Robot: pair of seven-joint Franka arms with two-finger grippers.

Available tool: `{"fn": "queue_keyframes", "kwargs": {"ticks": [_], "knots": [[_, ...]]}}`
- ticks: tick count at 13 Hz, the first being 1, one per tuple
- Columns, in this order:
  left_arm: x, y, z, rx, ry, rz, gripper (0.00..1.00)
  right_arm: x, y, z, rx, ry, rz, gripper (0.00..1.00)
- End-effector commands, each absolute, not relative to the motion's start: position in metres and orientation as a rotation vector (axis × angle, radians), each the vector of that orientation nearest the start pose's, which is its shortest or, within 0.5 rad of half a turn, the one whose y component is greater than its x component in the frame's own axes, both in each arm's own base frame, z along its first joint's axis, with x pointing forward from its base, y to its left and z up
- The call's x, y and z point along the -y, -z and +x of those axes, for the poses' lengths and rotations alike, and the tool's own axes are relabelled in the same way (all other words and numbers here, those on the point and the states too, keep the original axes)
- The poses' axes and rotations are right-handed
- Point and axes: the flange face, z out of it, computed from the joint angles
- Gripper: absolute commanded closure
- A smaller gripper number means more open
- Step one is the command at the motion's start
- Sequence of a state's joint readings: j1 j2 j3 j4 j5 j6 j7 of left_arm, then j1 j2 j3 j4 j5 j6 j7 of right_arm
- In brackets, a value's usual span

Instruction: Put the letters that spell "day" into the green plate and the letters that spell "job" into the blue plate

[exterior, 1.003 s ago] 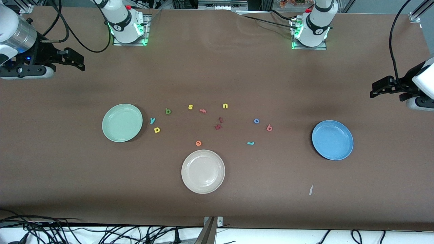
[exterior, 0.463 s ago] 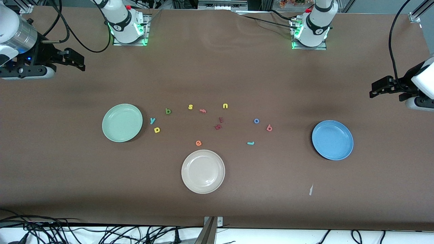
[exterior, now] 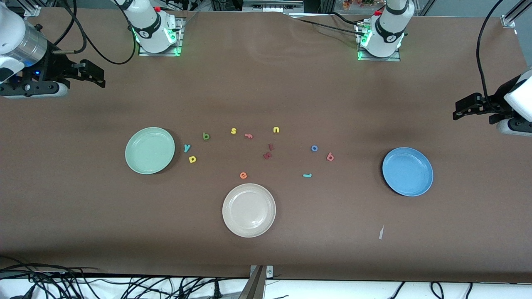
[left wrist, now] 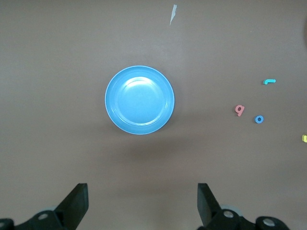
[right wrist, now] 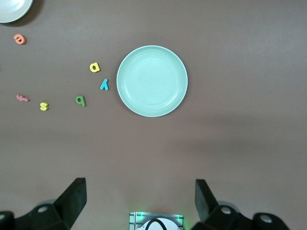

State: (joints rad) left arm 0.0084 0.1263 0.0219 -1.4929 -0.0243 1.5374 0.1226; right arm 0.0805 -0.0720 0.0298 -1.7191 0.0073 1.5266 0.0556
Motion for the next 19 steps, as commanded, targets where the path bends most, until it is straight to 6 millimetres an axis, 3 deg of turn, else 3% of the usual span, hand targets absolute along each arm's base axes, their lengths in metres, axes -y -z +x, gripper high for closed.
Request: {"fn": "queue_keyframes", "kwargs": {"ticks": [1, 2, 4, 6, 8, 9, 13, 14, 16, 19], "knots": [[-0.003, -0.583, 0.597, -0.184, -0.102, -3.249, 0.0, -0.065, -0.579, 0.523, 0.123, -0.158, -3.127, 0.0], [-0.006, -0.579, 0.603, -0.167, -0.097, -3.28, 0.0, -0.069, -0.573, 0.528, 0.126, -0.144, -3.121, 0.0], [-0.009, -0.538, 0.623, -0.15, -0.158, -3.276, 0.0, -0.076, -0.564, 0.534, 0.131, -0.145, -3.112, 0.0], [0.001, -0.536, 0.63, -0.131, -0.098, -3.273, 0.0, -0.089, -0.553, 0.541, 0.148, -0.124, -3.112, 0.0], [0.015, -0.508, 0.641, -0.139, -0.143, -3.279, 0.0, -0.109, -0.53, 0.555, 0.183, -0.107, -3.107, 0.0], [0.034, -0.494, 0.646, -0.178, -0.165, -3.271, 0.0, -0.119, -0.514, 0.563, 0.184, -0.096, -3.103, 0.0], [0.103, -0.431, 0.664, -0.208, -0.153, -3.253, 0.0, -0.158, -0.431, 0.597, 0.238, -0.032, -3.072, 0.0], [0.129, -0.413, 0.665, -0.244, -0.155, -3.246, 0.0, -0.161, -0.407, 0.604, 0.244, -0.038, -3.069, 0.0], [0.17, -0.374, 0.657, -0.27, -0.164, -3.231, 0.0, -0.17, -0.359, 0.617, 0.282, -0.036, -3.054, 0.0], [0.205, -0.312, 0.631, -0.339, -0.076, -3.22, 0.0, -0.191, -0.293, 0.628, 0.383, 0.028, -3.074, 0.0]]}}
